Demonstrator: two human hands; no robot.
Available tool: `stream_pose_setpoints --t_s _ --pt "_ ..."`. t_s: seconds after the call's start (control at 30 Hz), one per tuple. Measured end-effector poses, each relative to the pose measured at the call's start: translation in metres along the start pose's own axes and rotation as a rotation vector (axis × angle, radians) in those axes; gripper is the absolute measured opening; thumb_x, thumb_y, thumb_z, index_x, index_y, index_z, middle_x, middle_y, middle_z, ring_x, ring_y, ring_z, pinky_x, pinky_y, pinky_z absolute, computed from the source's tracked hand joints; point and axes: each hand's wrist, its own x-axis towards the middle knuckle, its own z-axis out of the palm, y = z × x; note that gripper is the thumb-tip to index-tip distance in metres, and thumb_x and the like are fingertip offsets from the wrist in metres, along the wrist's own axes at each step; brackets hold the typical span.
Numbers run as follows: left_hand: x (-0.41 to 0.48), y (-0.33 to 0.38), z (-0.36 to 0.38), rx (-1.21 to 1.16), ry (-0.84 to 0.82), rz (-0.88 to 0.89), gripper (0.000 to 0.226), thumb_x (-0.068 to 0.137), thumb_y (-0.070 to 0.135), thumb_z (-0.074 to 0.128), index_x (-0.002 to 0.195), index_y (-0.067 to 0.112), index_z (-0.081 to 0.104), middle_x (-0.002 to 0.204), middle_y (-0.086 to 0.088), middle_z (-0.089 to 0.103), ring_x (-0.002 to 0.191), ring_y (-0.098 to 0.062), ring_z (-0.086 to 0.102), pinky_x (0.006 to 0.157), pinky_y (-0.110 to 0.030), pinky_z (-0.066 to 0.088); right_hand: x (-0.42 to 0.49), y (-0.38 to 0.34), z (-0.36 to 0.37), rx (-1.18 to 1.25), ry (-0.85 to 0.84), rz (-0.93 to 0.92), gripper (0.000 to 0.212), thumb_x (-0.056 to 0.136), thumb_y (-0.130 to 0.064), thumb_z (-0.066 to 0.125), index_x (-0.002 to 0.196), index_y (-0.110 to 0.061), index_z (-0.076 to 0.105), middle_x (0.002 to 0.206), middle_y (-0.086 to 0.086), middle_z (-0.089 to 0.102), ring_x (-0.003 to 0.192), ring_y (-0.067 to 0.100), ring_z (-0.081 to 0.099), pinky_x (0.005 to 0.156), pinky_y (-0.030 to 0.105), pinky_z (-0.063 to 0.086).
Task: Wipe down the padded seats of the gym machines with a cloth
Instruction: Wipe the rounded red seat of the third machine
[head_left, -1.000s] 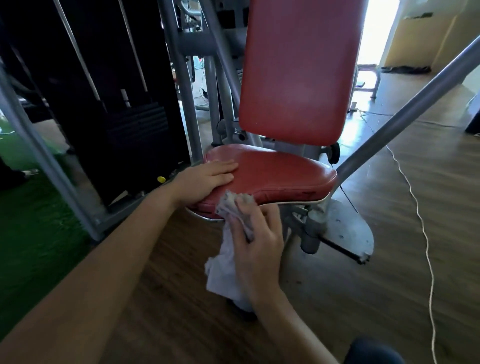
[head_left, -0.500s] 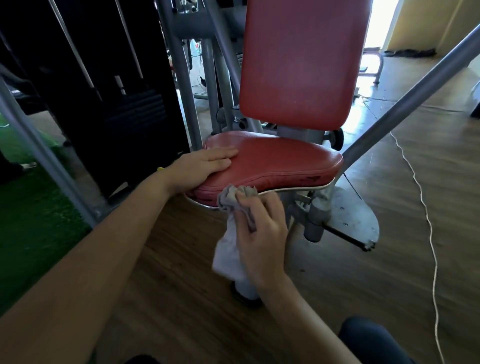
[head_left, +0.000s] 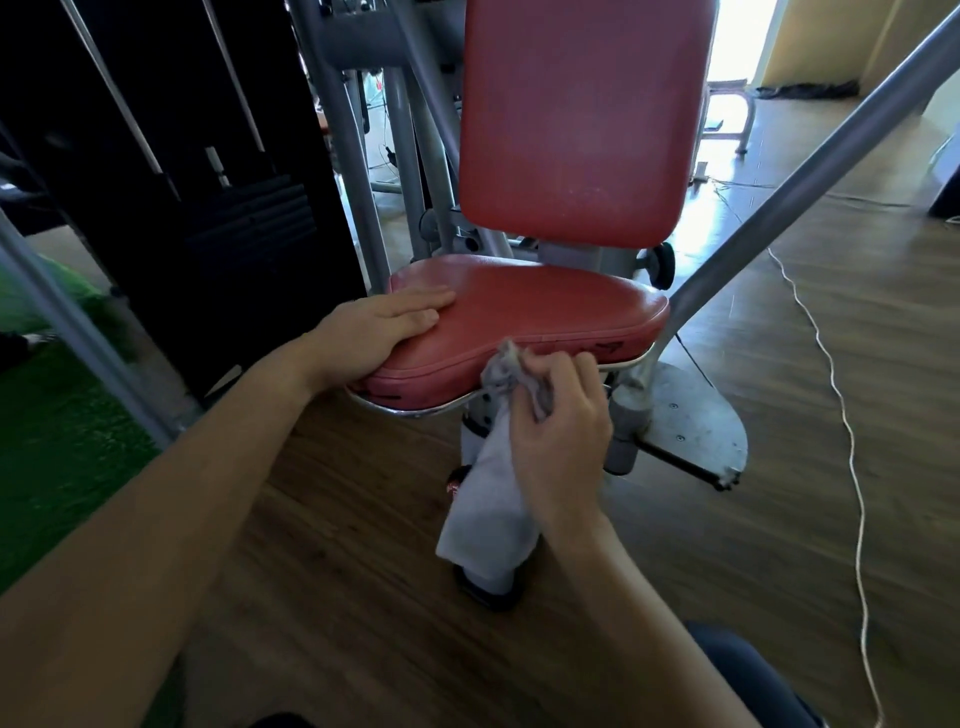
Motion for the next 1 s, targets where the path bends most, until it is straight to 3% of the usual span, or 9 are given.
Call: stream_pose_setpoints --t_s 0.1,0.2,0.3,0.43,0.63,0.73,0.8,0.9,1.0 --pt "0.002 0.0 -0.002 0.013 -0.008 0.002 0.029 0.1 0.045 0.051 0.122 0.064 0.059 0.147 0.025 0.049 0.137 -0.005 0.043 0.118 -0.033 0.033 -0.005 -0.013 0.007 0.046 0.062 0.078 0.005 0.091 -0.016 0.064 0.092 -0.014 0.059 0.094 -0.007 0.052 0.083 0.012 0.054 0.071 0.032 0.052" --pt "-0.001 0.007 -0.002 0.031 0.002 -0.009 0.029 0.102 0.042 0.05 0.123 0.06 0.059 0.146 0.022 0.049 0.134 -0.007 0.045 0.113 -0.029 0.035 -0.02 -0.026 0.007 0.121 -0.047 -0.017 0.015 0.093 -0.028 0.054 0.091 -0.014 0.06 0.092 -0.008 0.052 0.081 0.012 0.053 0.069 0.029 0.048" --pt "-0.005 0.017 0.001 0.096 0.025 -0.011 0.031 0.104 0.039 0.048 0.123 0.061 0.057 0.147 0.017 0.049 0.132 -0.011 0.046 0.116 -0.035 0.035 -0.011 -0.019 -0.005 0.091 -0.125 -0.068 0.008 0.094 -0.024 0.061 0.095 -0.016 0.062 0.092 -0.011 0.051 0.078 0.008 0.052 0.069 0.024 0.047" --pt "-0.01 0.03 0.0 0.196 0.005 -0.03 0.034 0.105 0.038 0.045 0.111 0.072 0.048 0.15 0.01 0.049 0.131 -0.016 0.048 0.112 -0.034 0.035 0.004 -0.01 -0.025 0.052 -0.025 0.002 0.015 0.088 -0.02 0.073 0.098 -0.016 0.063 0.097 -0.009 0.053 0.083 0.009 0.056 0.071 0.022 0.049" --pt "0.01 0.057 0.007 0.48 0.012 -0.07 0.039 0.102 0.034 0.044 0.14 0.032 0.049 0.145 -0.003 0.051 0.126 -0.026 0.05 0.103 -0.036 0.039 0.041 0.023 -0.043 -0.077 0.158 0.121 0.01 0.089 -0.019 0.073 0.093 -0.014 0.065 0.093 -0.005 0.052 0.081 0.019 0.056 0.069 0.04 0.055" --pt "0.022 0.07 0.022 0.589 -0.046 -0.045 0.046 0.102 0.04 0.041 0.145 0.024 0.038 0.153 -0.008 0.035 0.141 -0.034 0.033 0.115 -0.048 0.028 0.033 0.018 -0.028 -0.082 0.133 0.119 0.011 0.091 -0.021 0.072 0.096 -0.012 0.068 0.093 -0.003 0.054 0.084 0.019 0.057 0.068 0.032 0.053" --pt "0.026 0.068 0.025 0.557 -0.107 -0.033 0.041 0.105 0.042 0.036 0.145 0.033 0.037 0.158 -0.003 0.025 0.148 -0.032 0.019 0.121 -0.057 0.016 0.018 0.01 -0.013 -0.063 0.111 0.038 0.01 0.092 -0.018 0.071 0.093 -0.009 0.068 0.087 -0.001 0.053 0.076 0.016 0.054 0.061 0.027 0.047" --pt "0.023 0.052 0.015 0.496 -0.181 -0.01 0.046 0.108 0.044 0.028 0.154 0.049 0.023 0.168 0.013 0.009 0.155 -0.023 0.002 0.125 -0.05 -0.001 0.012 0.01 -0.01 -0.101 0.056 -0.082 0.01 0.091 -0.018 0.069 0.091 -0.009 0.066 0.086 0.0 0.052 0.074 0.017 0.055 0.06 0.027 0.048" --pt "0.017 0.05 0.01 0.442 -0.189 -0.031 0.047 0.107 0.05 0.024 0.153 0.047 0.028 0.166 0.017 0.015 0.155 -0.018 0.005 0.123 -0.042 -0.002 0.023 0.023 -0.019 -0.173 0.101 -0.094 0.008 0.089 -0.016 0.07 0.09 -0.01 0.065 0.087 0.0 0.053 0.074 0.017 0.055 0.061 0.025 0.044"
